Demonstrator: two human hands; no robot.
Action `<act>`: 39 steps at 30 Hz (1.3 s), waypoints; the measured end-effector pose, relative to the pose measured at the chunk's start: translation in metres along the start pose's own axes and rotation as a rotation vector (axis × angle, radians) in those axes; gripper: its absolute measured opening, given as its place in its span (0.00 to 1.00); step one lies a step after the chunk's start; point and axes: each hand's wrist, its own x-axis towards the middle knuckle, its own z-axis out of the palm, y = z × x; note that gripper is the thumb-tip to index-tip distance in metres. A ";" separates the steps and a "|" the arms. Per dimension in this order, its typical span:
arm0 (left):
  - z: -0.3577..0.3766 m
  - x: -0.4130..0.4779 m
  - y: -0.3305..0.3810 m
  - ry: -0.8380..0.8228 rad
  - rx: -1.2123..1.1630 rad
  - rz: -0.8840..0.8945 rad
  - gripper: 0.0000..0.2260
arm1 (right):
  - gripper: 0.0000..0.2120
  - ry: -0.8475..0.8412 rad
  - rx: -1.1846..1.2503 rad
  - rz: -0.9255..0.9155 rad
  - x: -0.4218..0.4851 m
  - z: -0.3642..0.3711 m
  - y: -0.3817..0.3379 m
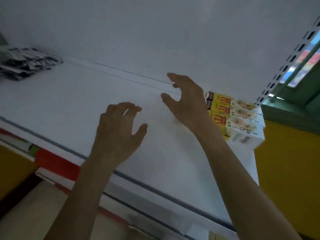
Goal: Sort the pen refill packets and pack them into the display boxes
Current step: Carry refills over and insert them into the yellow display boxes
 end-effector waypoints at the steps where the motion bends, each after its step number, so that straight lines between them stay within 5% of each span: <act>1: -0.013 -0.007 -0.013 0.026 0.030 -0.043 0.24 | 0.23 -0.016 0.037 -0.033 0.009 0.016 -0.019; 9: -0.122 -0.075 -0.132 0.217 0.218 -0.357 0.18 | 0.23 -0.187 0.252 -0.218 0.029 0.148 -0.158; 14: -0.161 -0.097 -0.200 0.257 0.199 -0.399 0.21 | 0.21 -0.224 0.318 -0.293 0.028 0.222 -0.230; 26: -0.220 -0.051 -0.394 0.165 0.148 -0.272 0.14 | 0.19 -0.190 0.315 -0.167 0.089 0.374 -0.329; 39: -0.210 0.112 -0.583 0.089 0.028 -0.067 0.13 | 0.18 -0.033 0.227 -0.028 0.249 0.496 -0.336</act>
